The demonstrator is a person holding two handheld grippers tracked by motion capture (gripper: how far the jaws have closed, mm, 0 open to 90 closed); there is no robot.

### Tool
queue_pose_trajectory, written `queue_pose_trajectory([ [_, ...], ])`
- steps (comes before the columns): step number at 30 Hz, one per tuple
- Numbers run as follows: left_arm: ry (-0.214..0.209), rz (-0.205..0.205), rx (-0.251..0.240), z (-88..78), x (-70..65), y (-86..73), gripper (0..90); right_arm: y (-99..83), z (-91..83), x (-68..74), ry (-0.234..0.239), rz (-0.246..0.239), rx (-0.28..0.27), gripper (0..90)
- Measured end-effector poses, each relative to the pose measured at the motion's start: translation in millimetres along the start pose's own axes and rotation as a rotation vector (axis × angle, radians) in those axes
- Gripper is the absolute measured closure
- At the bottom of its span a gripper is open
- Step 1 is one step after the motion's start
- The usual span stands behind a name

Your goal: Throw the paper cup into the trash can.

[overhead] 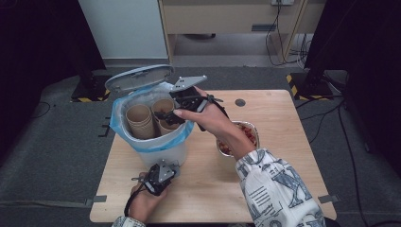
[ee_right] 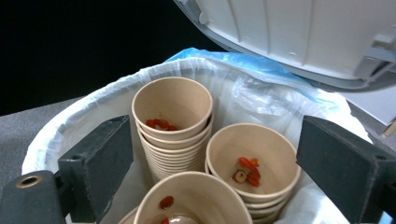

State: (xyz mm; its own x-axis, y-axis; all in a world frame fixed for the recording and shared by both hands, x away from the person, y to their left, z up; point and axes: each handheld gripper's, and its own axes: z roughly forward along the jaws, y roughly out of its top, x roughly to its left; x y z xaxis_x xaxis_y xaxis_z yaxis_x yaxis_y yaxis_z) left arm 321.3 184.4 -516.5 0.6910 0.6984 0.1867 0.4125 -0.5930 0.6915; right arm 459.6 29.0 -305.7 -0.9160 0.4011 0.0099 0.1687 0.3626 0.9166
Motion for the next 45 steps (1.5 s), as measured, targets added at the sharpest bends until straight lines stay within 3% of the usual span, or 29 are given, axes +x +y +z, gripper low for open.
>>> queue_pose_trajectory([
  [45,0.003,0.002,0.001,0.0,-0.2,0.1,89.7,-12.4,-43.1,-33.6,-0.109,0.069,-0.007,9.4],
])
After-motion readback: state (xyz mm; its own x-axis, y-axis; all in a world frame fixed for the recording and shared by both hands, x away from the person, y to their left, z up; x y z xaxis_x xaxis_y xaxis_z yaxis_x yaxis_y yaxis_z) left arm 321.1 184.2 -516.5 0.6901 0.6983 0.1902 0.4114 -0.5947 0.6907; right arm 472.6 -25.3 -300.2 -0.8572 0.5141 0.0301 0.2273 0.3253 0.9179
